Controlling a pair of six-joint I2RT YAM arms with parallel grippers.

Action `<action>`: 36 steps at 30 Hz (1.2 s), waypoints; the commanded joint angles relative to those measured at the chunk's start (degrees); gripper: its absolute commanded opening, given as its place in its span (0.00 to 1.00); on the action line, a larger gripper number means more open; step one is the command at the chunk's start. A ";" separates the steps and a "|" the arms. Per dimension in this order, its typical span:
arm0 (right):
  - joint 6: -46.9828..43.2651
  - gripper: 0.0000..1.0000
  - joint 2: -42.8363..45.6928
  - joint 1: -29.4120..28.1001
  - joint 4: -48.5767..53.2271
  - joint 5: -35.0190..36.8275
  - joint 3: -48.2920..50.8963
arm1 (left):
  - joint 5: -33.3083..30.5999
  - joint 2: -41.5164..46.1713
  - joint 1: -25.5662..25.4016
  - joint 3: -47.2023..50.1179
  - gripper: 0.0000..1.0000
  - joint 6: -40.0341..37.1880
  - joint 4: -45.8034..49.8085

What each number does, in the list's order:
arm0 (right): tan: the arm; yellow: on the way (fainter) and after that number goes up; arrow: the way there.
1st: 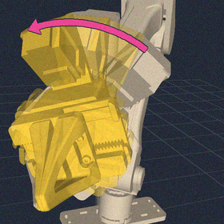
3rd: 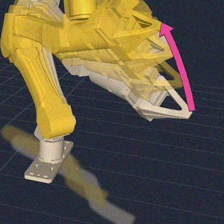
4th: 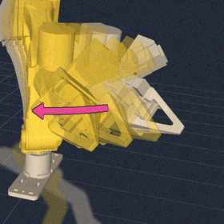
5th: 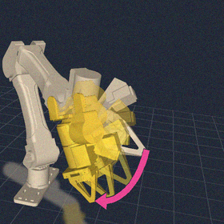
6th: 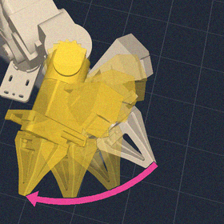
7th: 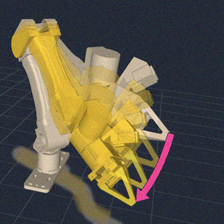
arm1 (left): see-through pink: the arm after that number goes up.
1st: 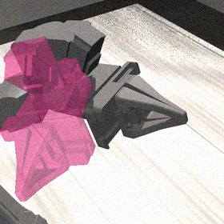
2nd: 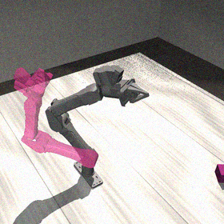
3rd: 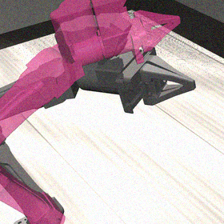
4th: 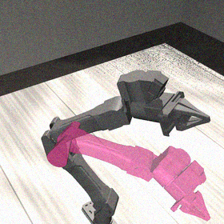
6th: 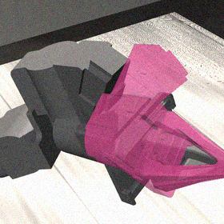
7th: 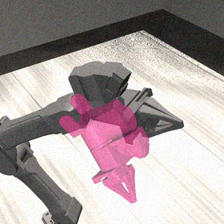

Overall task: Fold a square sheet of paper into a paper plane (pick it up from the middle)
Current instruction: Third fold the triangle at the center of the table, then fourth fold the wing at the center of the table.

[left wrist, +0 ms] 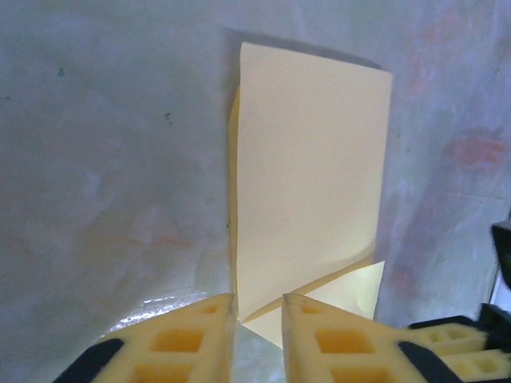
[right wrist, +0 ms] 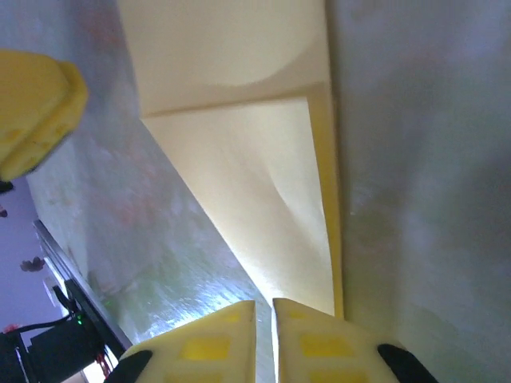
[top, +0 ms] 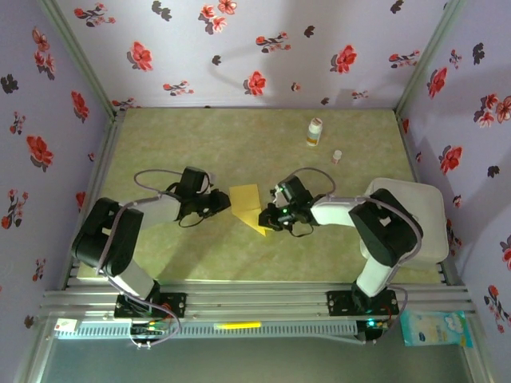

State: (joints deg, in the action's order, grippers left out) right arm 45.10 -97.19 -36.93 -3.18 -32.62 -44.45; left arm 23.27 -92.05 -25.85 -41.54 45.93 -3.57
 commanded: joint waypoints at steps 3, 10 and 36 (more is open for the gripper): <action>-2.13 0.25 1.05 3.33 4.26 5.80 -3.00 | 0.17 -0.20 0.27 -2.34 0.30 0.90 3.72; -3.87 0.28 -3.47 3.53 5.36 2.81 -8.03 | 3.74 -2.96 0.97 -3.76 0.37 2.86 2.96; -4.31 0.07 -6.40 3.61 3.66 0.88 -9.01 | 7.85 -7.71 1.94 -5.79 0.38 4.97 1.55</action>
State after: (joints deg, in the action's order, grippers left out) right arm 41.89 -105.10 -33.26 0.34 -31.51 -53.84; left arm 30.11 -98.89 -24.60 -45.82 50.68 -2.50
